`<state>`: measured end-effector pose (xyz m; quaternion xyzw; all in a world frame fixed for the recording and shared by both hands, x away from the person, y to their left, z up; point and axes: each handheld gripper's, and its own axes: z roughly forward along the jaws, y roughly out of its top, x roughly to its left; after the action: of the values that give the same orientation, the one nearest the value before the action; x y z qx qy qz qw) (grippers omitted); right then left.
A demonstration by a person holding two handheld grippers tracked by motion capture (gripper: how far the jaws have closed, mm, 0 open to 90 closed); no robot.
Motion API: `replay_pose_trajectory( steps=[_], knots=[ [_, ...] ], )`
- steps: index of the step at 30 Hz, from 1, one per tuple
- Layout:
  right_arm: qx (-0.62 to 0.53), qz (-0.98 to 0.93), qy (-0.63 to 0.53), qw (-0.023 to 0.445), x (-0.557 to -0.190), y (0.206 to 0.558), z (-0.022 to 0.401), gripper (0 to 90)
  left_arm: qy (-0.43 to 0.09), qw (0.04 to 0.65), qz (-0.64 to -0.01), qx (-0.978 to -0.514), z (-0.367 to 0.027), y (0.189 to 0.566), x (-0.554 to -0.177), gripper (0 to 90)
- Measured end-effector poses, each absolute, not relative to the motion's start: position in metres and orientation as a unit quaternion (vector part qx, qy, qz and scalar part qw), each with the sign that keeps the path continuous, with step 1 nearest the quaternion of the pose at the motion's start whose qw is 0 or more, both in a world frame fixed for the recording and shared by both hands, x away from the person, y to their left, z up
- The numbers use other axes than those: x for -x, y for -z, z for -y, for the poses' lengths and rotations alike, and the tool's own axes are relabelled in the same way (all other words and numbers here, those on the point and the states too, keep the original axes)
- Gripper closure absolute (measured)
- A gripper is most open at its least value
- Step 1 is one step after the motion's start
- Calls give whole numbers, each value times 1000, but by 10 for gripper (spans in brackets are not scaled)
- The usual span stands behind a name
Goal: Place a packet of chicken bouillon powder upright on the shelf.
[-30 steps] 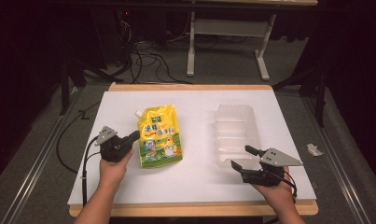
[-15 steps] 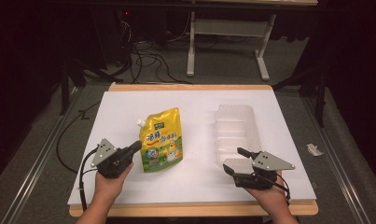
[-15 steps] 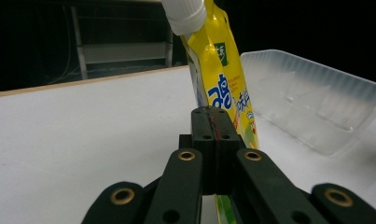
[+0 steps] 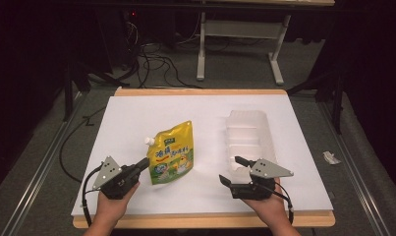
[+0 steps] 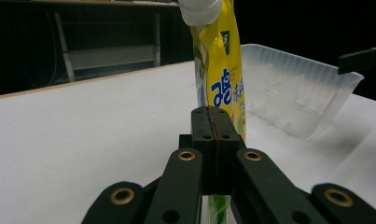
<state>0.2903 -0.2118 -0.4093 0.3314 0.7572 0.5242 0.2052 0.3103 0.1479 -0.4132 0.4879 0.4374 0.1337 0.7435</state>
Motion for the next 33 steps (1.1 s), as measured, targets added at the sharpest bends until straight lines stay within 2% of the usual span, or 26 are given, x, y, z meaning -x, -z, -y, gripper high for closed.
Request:
replay_pose_trajectory(
  steps=[9,20,33],
  knots=[
    [-327,-755,-539,182,-308,400,191,155,-121,746,-427,-497,-148,414,-299,900],
    [-313,-766,-541,150,-343,398,146,125,-117,747,-420,-502,-148,417,-292,900],
    [-321,-772,-535,119,-377,400,114,136,-116,747,-410,-510,-148,419,-288,900]
  ],
)
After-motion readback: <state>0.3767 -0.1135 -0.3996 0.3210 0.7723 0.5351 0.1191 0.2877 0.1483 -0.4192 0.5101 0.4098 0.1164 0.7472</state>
